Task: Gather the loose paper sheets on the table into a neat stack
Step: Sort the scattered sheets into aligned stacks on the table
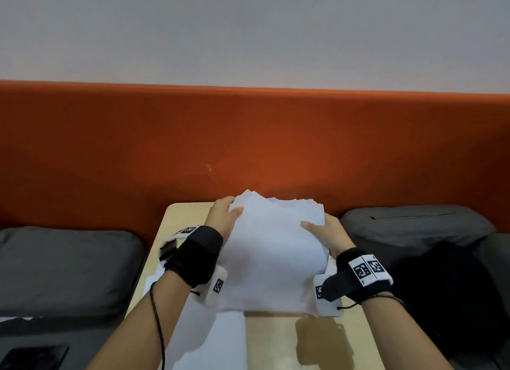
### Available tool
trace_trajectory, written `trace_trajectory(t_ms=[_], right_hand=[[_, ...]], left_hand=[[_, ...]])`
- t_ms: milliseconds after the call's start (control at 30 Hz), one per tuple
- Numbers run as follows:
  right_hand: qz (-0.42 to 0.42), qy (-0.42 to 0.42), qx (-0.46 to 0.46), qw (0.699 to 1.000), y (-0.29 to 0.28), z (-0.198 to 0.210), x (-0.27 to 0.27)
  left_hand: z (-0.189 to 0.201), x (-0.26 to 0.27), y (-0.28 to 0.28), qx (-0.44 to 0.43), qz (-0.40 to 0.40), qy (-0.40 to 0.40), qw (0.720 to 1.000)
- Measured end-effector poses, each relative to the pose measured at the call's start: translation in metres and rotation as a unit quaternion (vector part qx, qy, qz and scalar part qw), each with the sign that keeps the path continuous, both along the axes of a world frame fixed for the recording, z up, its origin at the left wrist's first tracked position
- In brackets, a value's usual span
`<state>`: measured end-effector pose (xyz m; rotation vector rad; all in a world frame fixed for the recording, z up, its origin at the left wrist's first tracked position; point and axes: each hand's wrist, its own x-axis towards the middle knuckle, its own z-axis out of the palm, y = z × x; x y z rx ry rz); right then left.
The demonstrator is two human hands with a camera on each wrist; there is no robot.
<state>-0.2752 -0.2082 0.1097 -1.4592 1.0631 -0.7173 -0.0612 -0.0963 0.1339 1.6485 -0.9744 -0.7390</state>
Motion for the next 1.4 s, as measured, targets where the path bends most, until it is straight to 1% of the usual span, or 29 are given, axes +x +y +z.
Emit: trace_trajectory(t_ms=[100,167,267,333,367,400,433,467,533,567,633,667,733,833,900,967,1000,1067,1100,1133,1167,1200,1300,1367,1400], right_hand=[[0.016,0.021,0.016,1.000,0.007,-0.002,0.006],[0.036,0.067,0.032,0.997,0.013,-0.012,0.007],[0.071,0.124,0.077,0.987,0.022,-0.023,0.006],[0.090,0.132,0.119,0.980,0.027,-0.022,0.004],[0.091,0.129,0.136,0.978,0.028,-0.023,0.003],[0.084,0.124,0.147,0.978,0.028,-0.023,0.002],[0.068,0.126,0.143,0.979,0.027,-0.027,0.003],[0.047,0.134,0.126,0.982,0.025,-0.032,0.004],[0.007,0.157,0.055,0.986,0.024,-0.035,0.009],[-0.011,0.166,0.008,0.986,0.025,-0.033,0.012],[-0.028,0.171,-0.106,0.979,0.028,-0.022,0.019],[-0.033,0.173,-0.162,0.971,0.029,-0.014,0.022],[-0.046,0.192,-0.245,0.949,0.031,0.007,0.028],[-0.059,0.265,-0.336,0.902,0.033,0.030,0.038],[-0.036,0.286,-0.375,0.881,0.035,0.043,0.041],[-0.005,0.286,-0.395,0.873,0.035,0.050,0.041],[0.007,0.270,-0.400,0.876,0.035,0.053,0.041],[0.036,0.184,-0.399,0.898,0.034,0.057,0.040],[0.038,0.137,-0.392,0.909,0.034,0.059,0.038],[0.027,0.112,-0.387,0.915,0.033,0.061,0.037],[0.007,0.101,-0.392,0.914,0.032,0.064,0.037],[-0.017,0.096,-0.397,0.912,0.031,0.067,0.036],[-0.070,0.069,-0.383,0.919,0.025,0.072,0.029],[-0.082,0.044,-0.356,0.930,0.017,0.071,0.023],[-0.076,0.022,-0.334,0.939,0.013,0.070,0.020]], left_hand=[[-0.004,0.007,0.000,0.048,-0.001,-0.027,0.999],[-0.010,0.008,0.005,0.115,-0.012,-0.052,0.992],[-0.013,0.004,0.016,0.248,-0.040,-0.117,0.961],[-0.012,0.004,0.020,0.292,-0.068,-0.148,0.942],[-0.011,0.004,0.022,0.300,-0.074,-0.152,0.939],[-0.009,0.004,0.023,0.301,-0.075,-0.149,0.939],[-0.009,0.007,0.024,0.285,-0.071,-0.134,0.947],[-0.010,0.009,0.024,0.247,-0.065,-0.115,0.960],[-0.012,0.013,0.023,0.142,-0.053,-0.098,0.984],[-0.012,0.013,0.024,0.097,-0.048,-0.104,0.989],[-0.010,0.011,0.023,0.040,-0.043,-0.137,0.989],[-0.006,0.010,0.024,0.020,-0.039,-0.158,0.986],[0.001,0.008,0.023,-0.007,-0.037,-0.197,0.980],[0.010,0.007,0.023,-0.031,-0.067,-0.225,0.972],[0.016,0.004,0.023,-0.045,-0.083,-0.243,0.965],[0.021,0.002,0.024,-0.061,-0.081,-0.250,0.963],[0.024,0.001,0.024,-0.068,-0.074,-0.248,0.963],[0.028,0.001,0.026,-0.084,-0.058,-0.232,0.967],[0.031,0.002,0.027,-0.093,-0.054,-0.208,0.972],[0.034,0.001,0.029,-0.100,-0.054,-0.180,0.977],[0.036,0.002,0.030,-0.100,-0.053,-0.151,0.982],[0.036,0.003,0.032,-0.090,-0.048,-0.136,0.985],[0.028,0.016,0.039,-0.033,-0.012,-0.155,0.987],[0.017,0.036,0.046,0.024,-0.008,-0.173,0.985],[0.013,0.047,0.050,0.068,-0.019,-0.196,0.978]])
